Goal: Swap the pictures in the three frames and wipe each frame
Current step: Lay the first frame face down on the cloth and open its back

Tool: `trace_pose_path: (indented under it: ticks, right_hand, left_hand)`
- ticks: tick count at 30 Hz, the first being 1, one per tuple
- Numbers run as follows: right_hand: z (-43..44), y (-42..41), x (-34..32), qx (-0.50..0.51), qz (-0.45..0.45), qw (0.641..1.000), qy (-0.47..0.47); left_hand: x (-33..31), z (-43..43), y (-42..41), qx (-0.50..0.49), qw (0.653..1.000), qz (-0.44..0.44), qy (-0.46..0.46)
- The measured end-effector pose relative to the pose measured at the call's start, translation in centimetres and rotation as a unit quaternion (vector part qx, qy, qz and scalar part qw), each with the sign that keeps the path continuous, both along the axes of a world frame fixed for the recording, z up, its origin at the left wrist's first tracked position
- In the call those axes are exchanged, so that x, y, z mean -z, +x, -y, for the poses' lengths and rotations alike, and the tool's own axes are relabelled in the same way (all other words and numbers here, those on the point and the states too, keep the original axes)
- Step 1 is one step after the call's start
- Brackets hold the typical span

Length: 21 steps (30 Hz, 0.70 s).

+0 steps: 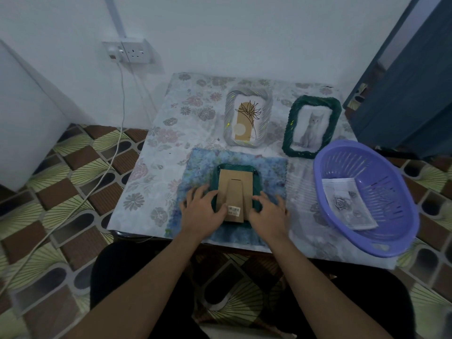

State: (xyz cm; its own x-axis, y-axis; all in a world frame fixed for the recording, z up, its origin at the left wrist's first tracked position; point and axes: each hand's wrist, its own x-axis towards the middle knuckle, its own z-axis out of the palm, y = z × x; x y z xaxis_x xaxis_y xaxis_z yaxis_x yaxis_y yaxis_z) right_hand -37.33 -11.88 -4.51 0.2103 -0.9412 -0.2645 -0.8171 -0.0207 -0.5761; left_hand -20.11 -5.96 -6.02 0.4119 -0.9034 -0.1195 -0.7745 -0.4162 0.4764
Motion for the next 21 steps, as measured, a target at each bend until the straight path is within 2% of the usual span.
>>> trace_pose_path:
  ticks: [3,12,18,21]
  right_hand:
    - [0.0,0.2,0.2,0.013,0.054,0.998,0.039]
    - [0.4,0.6,-0.9,0.041,0.081,0.990,0.111]
    - [1.3,1.3,-1.0,0.139,0.198,0.952,0.186]
    - [1.4,1.3,-2.3,0.149,0.252,0.934,0.206]
  left_hand:
    - [-0.2,-0.1,-0.4,-0.003,1.000,-0.003,0.014]
    - [-0.5,-0.1,-0.4,-0.001,0.999,-0.001,0.037]
    - [-0.8,-0.4,-0.5,-0.007,0.999,-0.017,0.039]
    - [-0.9,-0.4,-0.5,-0.006,0.999,-0.022,0.041]
